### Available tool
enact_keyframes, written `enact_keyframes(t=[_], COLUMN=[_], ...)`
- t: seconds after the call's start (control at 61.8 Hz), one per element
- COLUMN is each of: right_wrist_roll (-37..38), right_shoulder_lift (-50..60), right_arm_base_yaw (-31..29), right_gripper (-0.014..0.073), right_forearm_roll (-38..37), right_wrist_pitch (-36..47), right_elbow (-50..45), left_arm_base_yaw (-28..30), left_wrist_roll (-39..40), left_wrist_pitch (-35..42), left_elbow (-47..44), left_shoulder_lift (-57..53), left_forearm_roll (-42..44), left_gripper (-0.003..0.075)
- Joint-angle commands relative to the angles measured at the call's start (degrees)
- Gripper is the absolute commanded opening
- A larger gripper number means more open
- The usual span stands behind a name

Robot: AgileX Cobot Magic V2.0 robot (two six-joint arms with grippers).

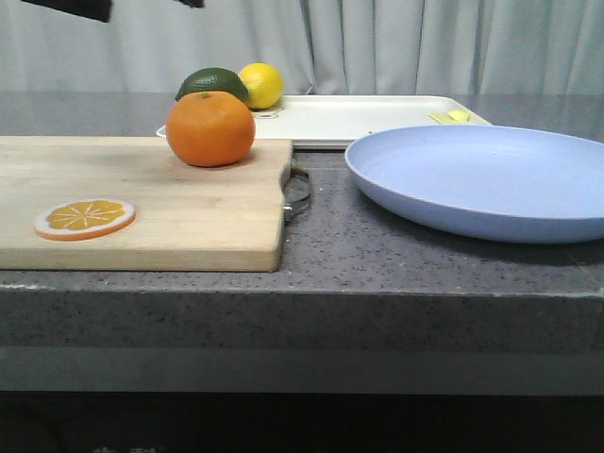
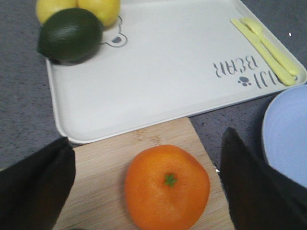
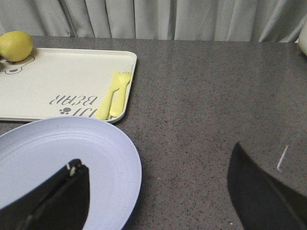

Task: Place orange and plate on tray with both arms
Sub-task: 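Lower the left gripper over the orange on the cutting board, then close the left gripper on the orange and lift it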

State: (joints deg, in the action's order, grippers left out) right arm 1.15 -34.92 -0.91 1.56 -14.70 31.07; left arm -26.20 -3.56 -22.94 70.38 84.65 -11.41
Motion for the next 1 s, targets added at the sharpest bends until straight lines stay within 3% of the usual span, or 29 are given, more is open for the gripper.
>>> enact_keyframes(t=[0.0,0.291,0.583,0.987], right_wrist_roll=[-0.08,-0.08,-0.08,-0.08], right_shoulder_lift=[-0.31,-0.31,-0.31,-0.31], right_arm_base_yaw=[-0.27,-0.27,-0.27,-0.27], right_gripper=[0.0598,0.0598,0.0598,0.0598], right_forearm_roll=[-0.37,-0.37,-0.37,-0.37], right_wrist_pitch=[5.05,5.05,5.05,5.05], right_elbow=[2.06,2.06,2.06,2.06], left_arm_base_yaw=[-1.48,-3.65,-3.65,-3.65], left_wrist_roll=[-0.08,-0.18,-0.08,-0.08], left_wrist_pitch=[-2.33,-16.77,-18.37,-25.49], left_elbow=[7.82,21.66,22.03,22.03], left_shoulder_lift=[2.83,13.4,15.42,19.78], left_forearm_roll=[-0.13,6.66,9.09,4.54], left_gripper=[0.0588,0.0588,0.0588,0.0588])
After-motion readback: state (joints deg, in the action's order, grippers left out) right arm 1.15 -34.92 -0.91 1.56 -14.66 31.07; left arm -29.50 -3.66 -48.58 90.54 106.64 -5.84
